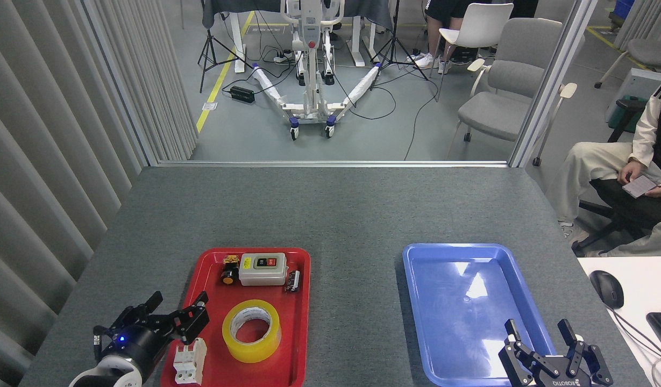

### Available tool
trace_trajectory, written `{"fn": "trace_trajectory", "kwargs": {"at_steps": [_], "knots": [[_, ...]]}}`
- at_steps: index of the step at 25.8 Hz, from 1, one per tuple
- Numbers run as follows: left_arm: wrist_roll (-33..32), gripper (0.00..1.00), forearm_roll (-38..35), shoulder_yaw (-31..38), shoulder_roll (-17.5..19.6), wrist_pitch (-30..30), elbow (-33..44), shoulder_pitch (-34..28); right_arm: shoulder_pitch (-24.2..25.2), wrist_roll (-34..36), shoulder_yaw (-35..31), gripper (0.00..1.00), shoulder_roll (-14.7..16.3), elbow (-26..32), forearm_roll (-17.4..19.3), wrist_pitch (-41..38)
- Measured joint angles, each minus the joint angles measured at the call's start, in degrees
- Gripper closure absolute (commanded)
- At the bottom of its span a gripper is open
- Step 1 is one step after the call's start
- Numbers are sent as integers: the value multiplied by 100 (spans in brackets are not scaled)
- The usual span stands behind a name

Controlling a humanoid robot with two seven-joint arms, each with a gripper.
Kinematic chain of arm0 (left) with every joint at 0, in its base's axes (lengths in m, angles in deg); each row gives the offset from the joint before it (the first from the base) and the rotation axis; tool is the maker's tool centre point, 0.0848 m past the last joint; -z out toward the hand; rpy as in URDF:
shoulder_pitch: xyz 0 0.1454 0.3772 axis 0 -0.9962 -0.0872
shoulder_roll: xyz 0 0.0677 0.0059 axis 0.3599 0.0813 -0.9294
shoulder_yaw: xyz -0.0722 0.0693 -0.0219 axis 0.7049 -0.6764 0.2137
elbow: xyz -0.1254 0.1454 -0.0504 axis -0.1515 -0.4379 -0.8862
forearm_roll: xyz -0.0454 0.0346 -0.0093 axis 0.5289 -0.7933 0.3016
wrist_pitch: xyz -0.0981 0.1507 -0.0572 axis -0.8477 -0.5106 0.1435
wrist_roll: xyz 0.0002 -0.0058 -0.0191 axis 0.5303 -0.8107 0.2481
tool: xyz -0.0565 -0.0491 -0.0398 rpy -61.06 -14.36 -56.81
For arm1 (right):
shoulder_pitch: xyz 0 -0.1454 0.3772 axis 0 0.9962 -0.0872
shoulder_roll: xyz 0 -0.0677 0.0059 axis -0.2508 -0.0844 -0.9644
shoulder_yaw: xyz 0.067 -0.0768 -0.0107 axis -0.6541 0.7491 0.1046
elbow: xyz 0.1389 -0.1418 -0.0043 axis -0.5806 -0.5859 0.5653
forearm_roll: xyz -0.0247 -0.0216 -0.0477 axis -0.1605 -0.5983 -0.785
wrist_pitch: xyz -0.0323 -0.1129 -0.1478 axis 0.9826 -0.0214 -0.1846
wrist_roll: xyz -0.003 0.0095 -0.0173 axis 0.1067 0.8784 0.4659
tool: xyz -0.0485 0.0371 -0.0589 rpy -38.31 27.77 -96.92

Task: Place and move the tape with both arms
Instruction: 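Reach the left gripper to the yellow tape roll and grasp it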

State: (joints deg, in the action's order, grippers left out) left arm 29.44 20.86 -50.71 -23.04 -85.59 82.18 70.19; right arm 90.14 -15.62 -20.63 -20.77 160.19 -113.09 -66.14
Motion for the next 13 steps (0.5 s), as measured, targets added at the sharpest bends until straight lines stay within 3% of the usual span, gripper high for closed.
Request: {"fn": "trace_trajectory", "kwargs": {"at_steps": [6,13], "knots": [[-1364,1,667,-95,-59,-52,19,338,2,5,-10,0,17,-1,44,-27],[-2170,3,644,-340,-172,-7,-141,815,27,5,-9,0,18,-10,66,-24]]}}
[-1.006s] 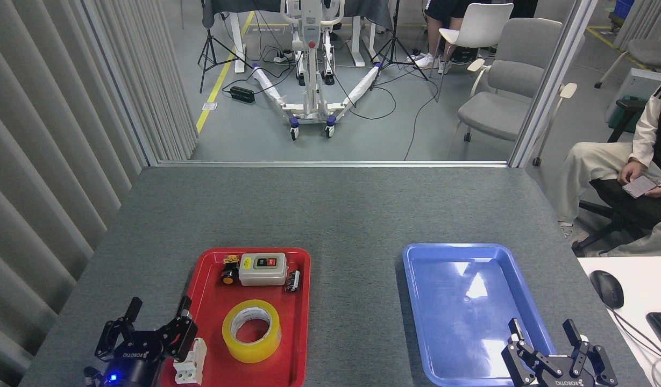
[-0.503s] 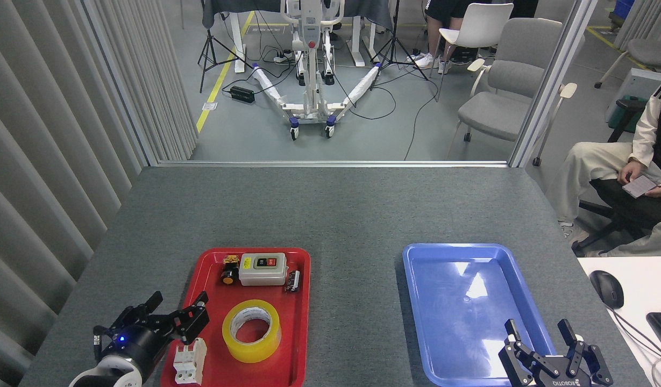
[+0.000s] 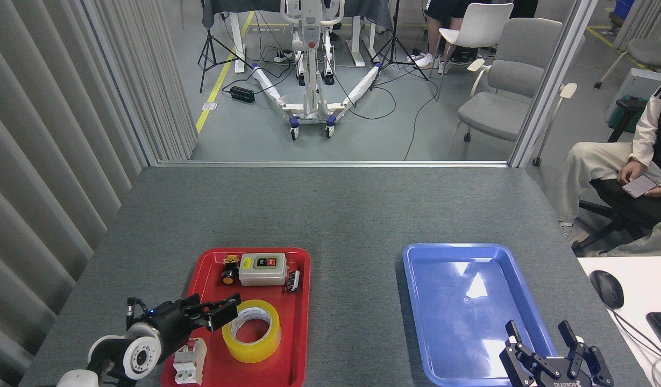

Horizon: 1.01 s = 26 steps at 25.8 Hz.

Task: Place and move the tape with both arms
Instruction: 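Reach the left gripper to the yellow tape roll and grasp it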

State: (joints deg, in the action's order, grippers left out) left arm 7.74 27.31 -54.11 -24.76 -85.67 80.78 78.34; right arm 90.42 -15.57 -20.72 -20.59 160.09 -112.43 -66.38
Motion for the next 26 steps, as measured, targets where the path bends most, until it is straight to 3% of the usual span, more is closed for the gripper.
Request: {"fn": "trace_trajectory", "kwargs": {"at_steps": [10,21,26], "knots": [[-198,6,-1351,-280,-183,273,-436,280,12,-30,-9,0,-14,-33,-4,-9],[-202,8,-1502,-307,-238,449,-1084,386,17,-61,-4,0,-24,-34,-8,-15],[-167,20,-1507,-418,-246,522,-1532,518,17,-85,-11,0,-51,-34,-12,-15]]}}
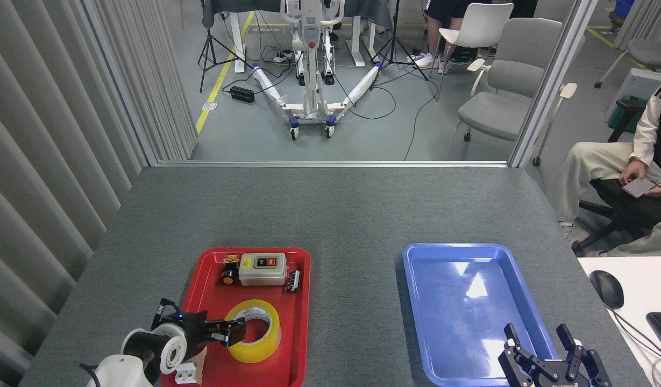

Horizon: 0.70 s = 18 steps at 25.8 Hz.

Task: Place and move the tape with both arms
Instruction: 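Reach the left gripper to the yellow tape roll and grasp it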

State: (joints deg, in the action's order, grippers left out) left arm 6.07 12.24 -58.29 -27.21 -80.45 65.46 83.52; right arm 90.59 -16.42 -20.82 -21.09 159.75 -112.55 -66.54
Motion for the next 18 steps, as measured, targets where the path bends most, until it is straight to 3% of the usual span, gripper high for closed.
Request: {"fn": "trace_trajectory", "kwargs": {"at_steps": [5,6,9,12,13,18], "knots": [[23,28,-2,-30,-20,25,-232,40,-6,-14,-2,0,-32,0,-13,-3],[43,34,-2,-34,-34,58,-283,47,-7,-16,-2,0,-34,0,-16,-3],[95,61,-2,-37,-58,209,-432,90,-8,-19,-2,0,-40,0,-20,-1],[77,95,-1,-31,-73,517,-507,106,-13,-19,-2,0,-41,0,-22,15],[68,100,-1,-25,-74,646,-518,114,-15,-19,-2,0,-41,0,-22,19],[41,100,-2,16,-77,1119,-594,113,-17,-19,-2,0,-39,0,-23,29]]}}
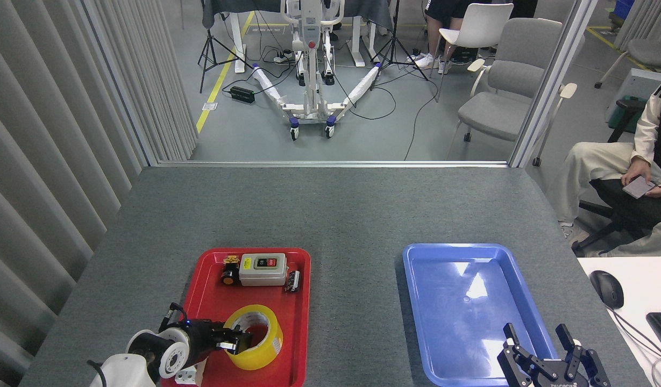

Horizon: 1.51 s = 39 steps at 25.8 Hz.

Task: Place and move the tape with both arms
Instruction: 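Reach the left gripper to the yellow tape roll and grasp it, then lift the tape roll with the left gripper toward the blue tray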

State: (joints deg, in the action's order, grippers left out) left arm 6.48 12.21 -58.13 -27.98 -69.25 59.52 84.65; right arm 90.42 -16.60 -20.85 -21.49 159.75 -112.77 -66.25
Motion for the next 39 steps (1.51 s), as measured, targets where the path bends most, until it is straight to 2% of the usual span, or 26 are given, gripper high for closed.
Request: {"fn": "trace_trajectory", "kwargs": {"at_steps": [8,13,16,20,22,25,27,31,35,39], "knots": [[-119,100,45,103,-7,160,118,29,0,-16,-8,0,17,0,24,1],[206,100,288,299,-3,175,515,45,0,-18,-8,0,26,0,26,-31],[827,100,941,369,-3,407,574,42,0,-19,-3,0,24,5,27,-45],[2264,100,1922,251,-15,1054,436,43,6,-49,5,0,16,7,27,-54],[2858,100,2241,-1,-55,1395,332,76,8,0,11,0,13,14,28,-58],[3408,100,2707,-628,-249,1779,-16,225,13,68,15,0,18,16,31,-171],[3690,100,3013,-1103,-426,2024,-465,376,8,86,12,0,54,14,41,-445],[4065,100,3333,-1809,-831,2546,-1215,569,-91,97,12,0,116,10,235,-1471],[4155,100,3399,-2113,-1172,2706,-1657,738,-188,97,35,0,263,-16,425,-2561],[4171,100,3392,-2227,-1263,2738,-1884,839,-212,73,43,0,404,-117,482,-3713]]}}
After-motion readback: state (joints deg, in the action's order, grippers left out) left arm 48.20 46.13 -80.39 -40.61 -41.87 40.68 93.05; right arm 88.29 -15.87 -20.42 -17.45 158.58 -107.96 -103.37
